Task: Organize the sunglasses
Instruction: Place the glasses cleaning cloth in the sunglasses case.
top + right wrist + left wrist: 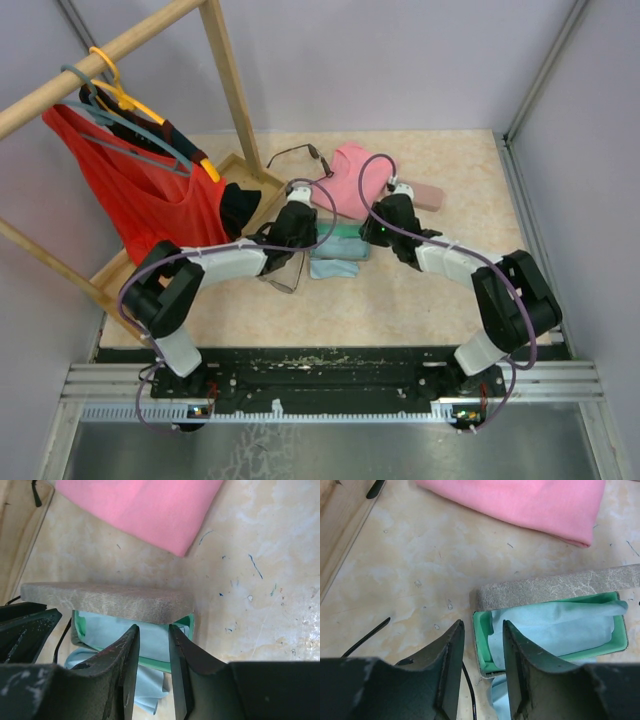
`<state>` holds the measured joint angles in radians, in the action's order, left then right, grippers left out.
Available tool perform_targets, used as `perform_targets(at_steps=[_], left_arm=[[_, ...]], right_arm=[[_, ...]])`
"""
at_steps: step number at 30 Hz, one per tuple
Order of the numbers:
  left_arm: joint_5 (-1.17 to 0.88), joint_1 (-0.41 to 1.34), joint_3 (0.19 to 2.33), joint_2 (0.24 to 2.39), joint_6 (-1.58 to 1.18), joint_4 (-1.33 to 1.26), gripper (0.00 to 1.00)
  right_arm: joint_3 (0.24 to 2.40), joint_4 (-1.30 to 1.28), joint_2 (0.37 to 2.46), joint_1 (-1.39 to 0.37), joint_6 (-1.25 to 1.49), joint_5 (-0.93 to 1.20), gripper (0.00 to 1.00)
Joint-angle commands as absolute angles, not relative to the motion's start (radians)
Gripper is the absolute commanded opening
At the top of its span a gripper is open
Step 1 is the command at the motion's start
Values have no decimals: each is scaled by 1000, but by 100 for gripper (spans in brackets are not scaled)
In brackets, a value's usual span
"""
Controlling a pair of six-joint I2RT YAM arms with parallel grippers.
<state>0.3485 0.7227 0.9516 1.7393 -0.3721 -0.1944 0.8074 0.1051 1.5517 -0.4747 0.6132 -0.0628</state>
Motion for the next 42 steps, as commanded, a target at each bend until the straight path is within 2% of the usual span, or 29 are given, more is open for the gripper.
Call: perform_targets(at_steps=[1,3,8,11,21,29,33,36,39,42], left_arm=[[334,718,930,1700,-387,-200,39],[292,719,915,1689,-388,-208,32],[165,735,871,1673,-392,-275,6],[132,751,870,1690,-384,-313,1],[144,753,899,1727,-392,-300,1],[261,751,862,1675,-431,-247,1],[334,750,826,1577,-448,-203,3],[403,750,814,1500,-454,-129,11],[433,750,803,1439,-465,-55,22],[460,749,775,1376,-485,-10,27]], right_arm=[[808,145,1493,-468,581,-52,30],[792,160,1489,-468,570,-16,25],[750,220,1490,-477,568,40,2],[746,249,1511,-491,570,67,0],[755,293,1568,-509,577,66,0],[745,290,1565,-509,568,60,0],[729,281,1520,-509,557,55,0],[703,269,1461,-509,543,36,7],[672,250,1398,-507,534,16,21],[650,224,1350,-502,533,18,27]])
